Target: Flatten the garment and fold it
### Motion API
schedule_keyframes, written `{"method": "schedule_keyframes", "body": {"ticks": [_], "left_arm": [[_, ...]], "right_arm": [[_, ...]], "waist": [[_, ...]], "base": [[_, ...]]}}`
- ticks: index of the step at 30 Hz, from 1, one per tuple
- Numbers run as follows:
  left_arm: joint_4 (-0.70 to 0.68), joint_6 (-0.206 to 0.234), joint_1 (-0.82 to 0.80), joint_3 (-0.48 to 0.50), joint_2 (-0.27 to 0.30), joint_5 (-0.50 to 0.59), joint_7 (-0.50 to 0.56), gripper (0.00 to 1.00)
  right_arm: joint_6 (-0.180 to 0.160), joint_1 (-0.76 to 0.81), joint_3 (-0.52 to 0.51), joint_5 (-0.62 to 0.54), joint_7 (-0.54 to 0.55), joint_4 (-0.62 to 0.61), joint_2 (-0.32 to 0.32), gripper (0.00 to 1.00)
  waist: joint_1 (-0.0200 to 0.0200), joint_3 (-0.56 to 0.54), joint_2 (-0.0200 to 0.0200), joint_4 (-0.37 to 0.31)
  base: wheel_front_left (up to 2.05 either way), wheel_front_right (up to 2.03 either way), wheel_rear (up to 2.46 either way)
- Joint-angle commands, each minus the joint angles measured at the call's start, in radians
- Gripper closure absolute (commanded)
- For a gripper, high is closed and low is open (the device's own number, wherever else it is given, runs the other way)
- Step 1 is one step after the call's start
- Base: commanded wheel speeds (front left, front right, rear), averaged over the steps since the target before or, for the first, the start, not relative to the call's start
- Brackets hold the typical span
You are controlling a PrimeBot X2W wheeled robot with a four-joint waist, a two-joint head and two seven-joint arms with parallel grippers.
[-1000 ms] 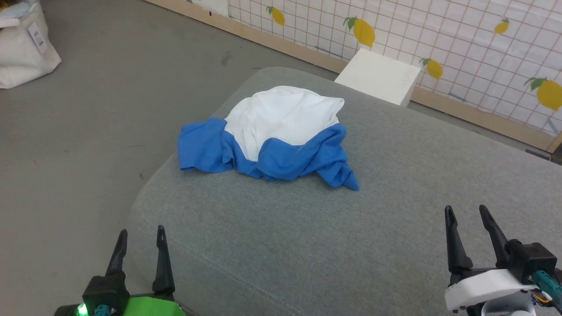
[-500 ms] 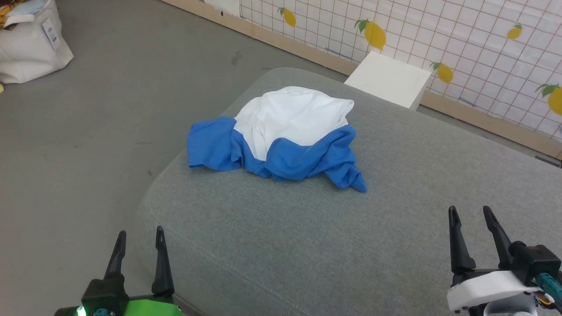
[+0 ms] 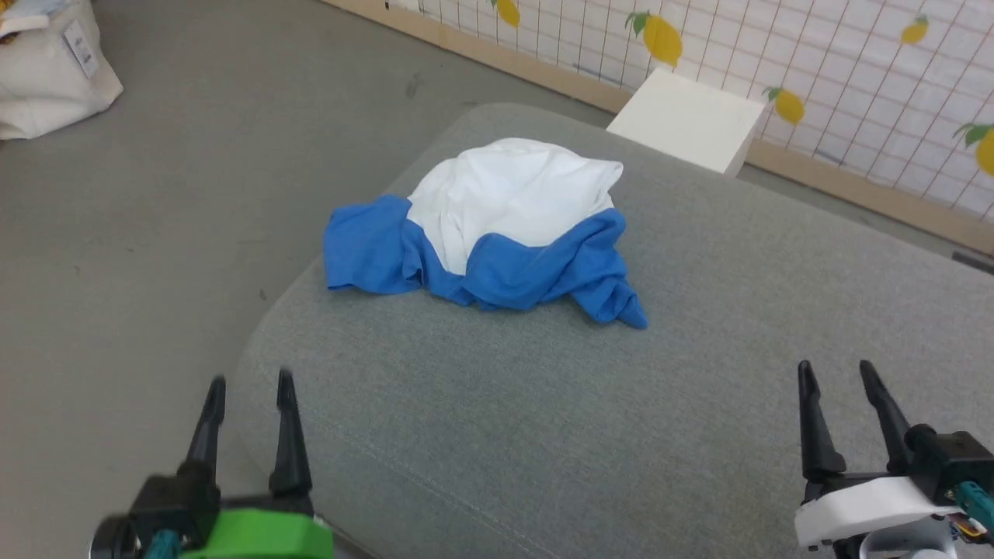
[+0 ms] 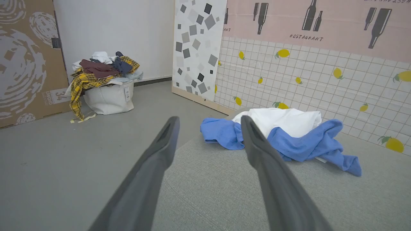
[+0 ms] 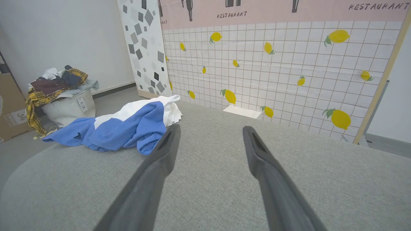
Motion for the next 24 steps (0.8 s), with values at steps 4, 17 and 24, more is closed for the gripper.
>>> {"method": "schedule_keyframes", "body": {"ticks": [4,17,24], "left_arm": [[-0.044,-0.034,-0.099,-0.012,0.016,-0.01,0.006,0.0],[0.033,-0.123,-0.532,-0.04,0.214,-0.096,0.241,0.0],[0.168,-0.132,-0.741,-0.083,0.322,-0.162,0.346,0.0]], "right_arm": [[0.003,-0.012,-0.02,-0.022,-0.006,-0.027,-0.001,0.0],[0.003,-0.058,-0.02,-0.057,0.001,-0.142,-0.001,0.0],[0.003,-0.082,-0.008,-0.085,0.043,-0.241,-0.001,0.0]], "waist": [[0.0,0.051,0.0,-0.023],[0.0,0.172,0.0,-0.126],[0.0,0.238,0.0,-0.186]], "base": [[0.0,0.0,0.0],[0.0,0.0,0.0],[0.0,0.0,0.0]]}}
